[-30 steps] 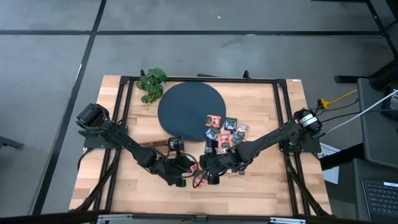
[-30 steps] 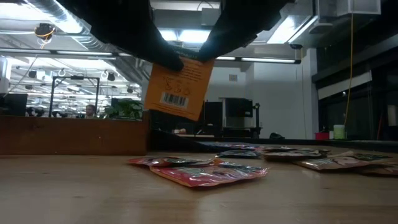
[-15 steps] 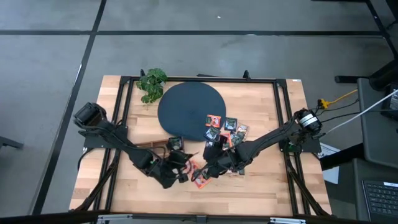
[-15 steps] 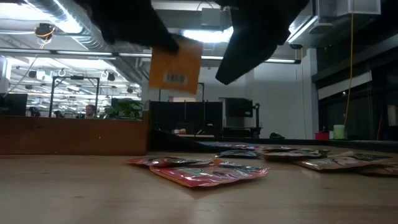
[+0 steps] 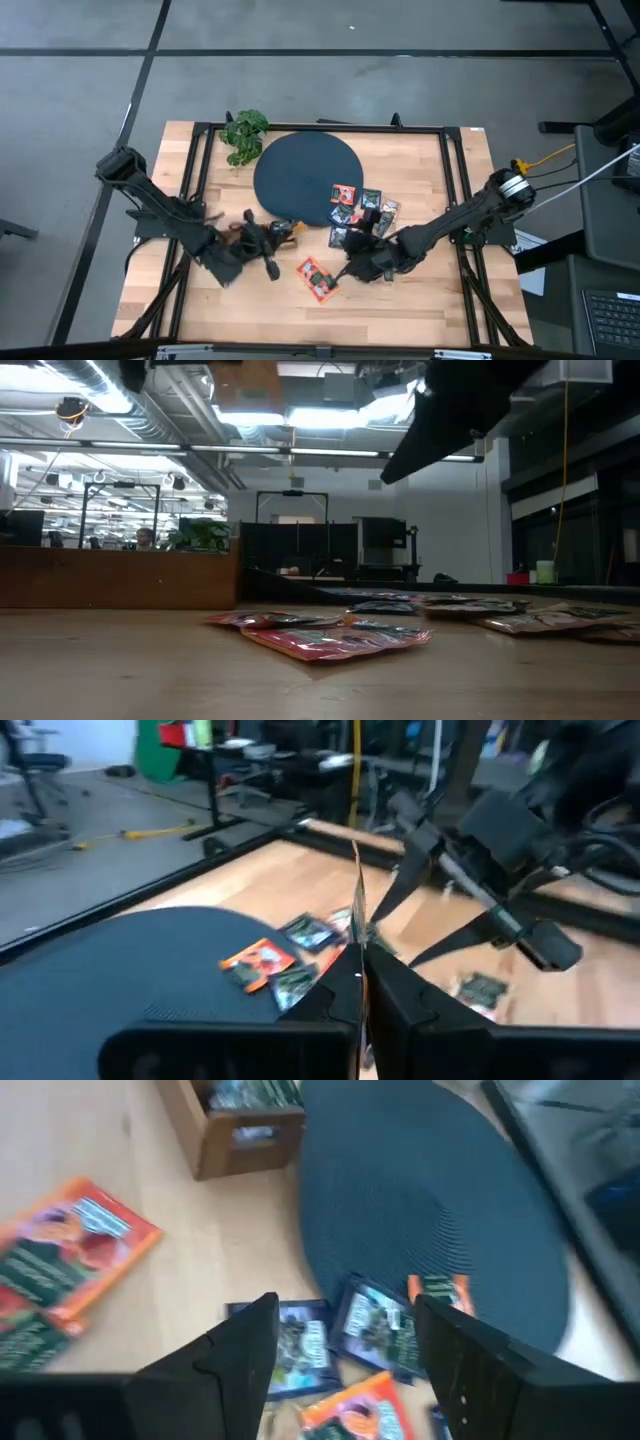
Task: Pick & Place Tea
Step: Put the orange tea bag into the middle section of the wooden organizer
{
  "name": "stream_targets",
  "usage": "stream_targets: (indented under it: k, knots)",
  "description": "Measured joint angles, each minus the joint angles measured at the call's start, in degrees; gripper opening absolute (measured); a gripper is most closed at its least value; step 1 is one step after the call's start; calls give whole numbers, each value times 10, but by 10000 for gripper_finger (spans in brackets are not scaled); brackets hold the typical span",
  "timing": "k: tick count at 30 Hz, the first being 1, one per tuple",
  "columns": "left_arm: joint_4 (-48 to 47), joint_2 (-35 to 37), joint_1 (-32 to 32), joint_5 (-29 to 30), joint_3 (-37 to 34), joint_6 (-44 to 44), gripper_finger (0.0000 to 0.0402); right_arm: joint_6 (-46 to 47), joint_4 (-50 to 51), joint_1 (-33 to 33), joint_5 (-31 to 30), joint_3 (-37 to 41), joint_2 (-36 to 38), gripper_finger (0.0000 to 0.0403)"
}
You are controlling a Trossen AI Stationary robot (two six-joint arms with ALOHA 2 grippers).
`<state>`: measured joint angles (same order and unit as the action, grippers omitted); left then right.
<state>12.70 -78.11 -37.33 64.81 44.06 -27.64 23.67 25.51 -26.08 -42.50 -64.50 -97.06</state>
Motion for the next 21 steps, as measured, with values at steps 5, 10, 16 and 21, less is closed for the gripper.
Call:
stream_targets:
  k: [5, 10, 16, 21]
  knots:
    - [323, 16, 60, -127, -100, 133, 2, -32, -299, 6, 72, 158, 83, 231]
    - [487, 16, 131, -249, -155, 139, 2, -75, -617, 17, 124, 271, 110, 218]
    - [520, 15, 186, -431, -149, 174, 2, -99, -768, 46, 149, 301, 109, 204]
    - [521, 15, 199, -474, -135, 221, 2, -142, -772, 63, 227, 259, 108, 202]
